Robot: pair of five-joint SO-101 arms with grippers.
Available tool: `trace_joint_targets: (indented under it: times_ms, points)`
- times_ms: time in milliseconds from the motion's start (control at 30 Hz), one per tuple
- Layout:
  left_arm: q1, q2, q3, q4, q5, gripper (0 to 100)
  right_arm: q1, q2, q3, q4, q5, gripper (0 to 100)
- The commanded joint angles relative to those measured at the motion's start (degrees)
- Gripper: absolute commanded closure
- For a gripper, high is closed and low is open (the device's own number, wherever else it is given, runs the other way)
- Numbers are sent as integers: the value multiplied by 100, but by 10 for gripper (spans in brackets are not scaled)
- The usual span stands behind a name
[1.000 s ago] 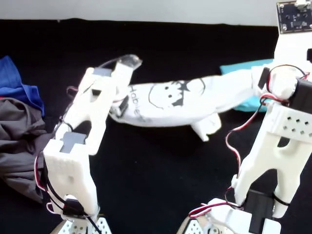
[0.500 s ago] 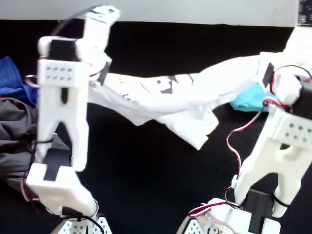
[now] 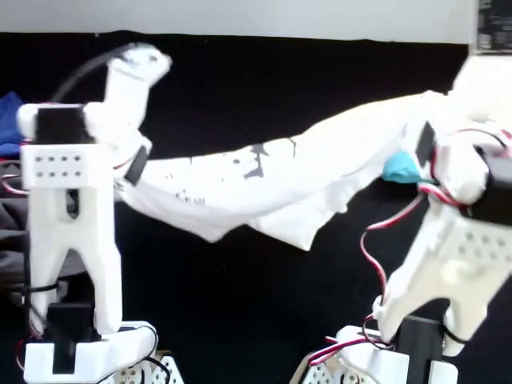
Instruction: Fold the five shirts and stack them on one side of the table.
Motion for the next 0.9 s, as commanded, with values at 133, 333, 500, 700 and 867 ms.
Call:
trace_joint_targets:
  times_ms: [133, 333, 500, 700, 867]
  points:
    - [-40, -189, 1965, -2840, -79, 992, -180, -66, 2615, -1930, -62, 992]
    - [-57, 66, 2668, -4492, -62, 988, -321, -66, 4163, -3125, -53, 992]
    - [-145, 549, 2114, -4123, 44, 849, -488, -66, 4391, -3169, -62, 992]
    - [-127, 585, 998, -2611, 730, 780, -488, -66, 4409, -3152, -53, 992]
    - [549, 585, 585, -932, 589, 780, -488, -66, 4382, -3178, -44, 992]
